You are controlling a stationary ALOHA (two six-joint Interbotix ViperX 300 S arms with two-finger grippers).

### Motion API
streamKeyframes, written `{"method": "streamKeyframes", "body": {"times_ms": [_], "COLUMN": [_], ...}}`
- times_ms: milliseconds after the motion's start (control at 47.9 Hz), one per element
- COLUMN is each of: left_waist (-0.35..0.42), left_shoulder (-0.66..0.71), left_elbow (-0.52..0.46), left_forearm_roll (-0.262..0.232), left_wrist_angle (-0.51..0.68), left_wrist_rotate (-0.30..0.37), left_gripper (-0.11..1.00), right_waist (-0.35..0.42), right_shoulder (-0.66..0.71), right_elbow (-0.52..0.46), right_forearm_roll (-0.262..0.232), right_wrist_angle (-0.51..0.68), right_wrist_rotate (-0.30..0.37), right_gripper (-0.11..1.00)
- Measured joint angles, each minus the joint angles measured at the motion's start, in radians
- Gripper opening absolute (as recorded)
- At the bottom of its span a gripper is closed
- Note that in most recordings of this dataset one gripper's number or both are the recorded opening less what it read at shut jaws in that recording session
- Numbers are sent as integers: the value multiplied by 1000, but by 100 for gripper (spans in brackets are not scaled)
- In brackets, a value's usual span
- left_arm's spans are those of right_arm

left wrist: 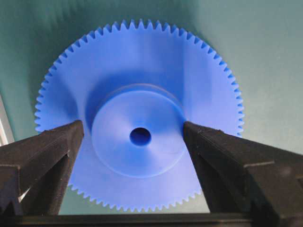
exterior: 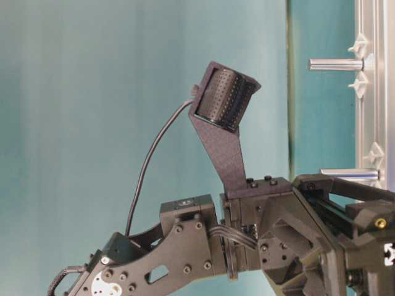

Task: Find the location of the shaft and insert the large gear.
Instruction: 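Close the left gripper on the gear hub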

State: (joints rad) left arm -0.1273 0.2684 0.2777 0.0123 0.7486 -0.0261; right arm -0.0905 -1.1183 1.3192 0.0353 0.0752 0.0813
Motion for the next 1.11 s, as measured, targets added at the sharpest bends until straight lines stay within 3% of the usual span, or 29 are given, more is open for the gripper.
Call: {"method": "streamKeyframes", "body": {"times_ms": [1106], "left_waist": [-18], "left_shoulder": [8], "left_elbow": [3], "left_forearm_roll": [2], "left_wrist_angle": [8], "left_wrist_rotate": [-14], "left_gripper": [94], "right_waist": [0], "right_shoulder": [0], "right_elbow": [5], "right_forearm_roll": [0], "right_wrist_angle": [0], "right_wrist_rotate": [2], "right_gripper": [0]}}
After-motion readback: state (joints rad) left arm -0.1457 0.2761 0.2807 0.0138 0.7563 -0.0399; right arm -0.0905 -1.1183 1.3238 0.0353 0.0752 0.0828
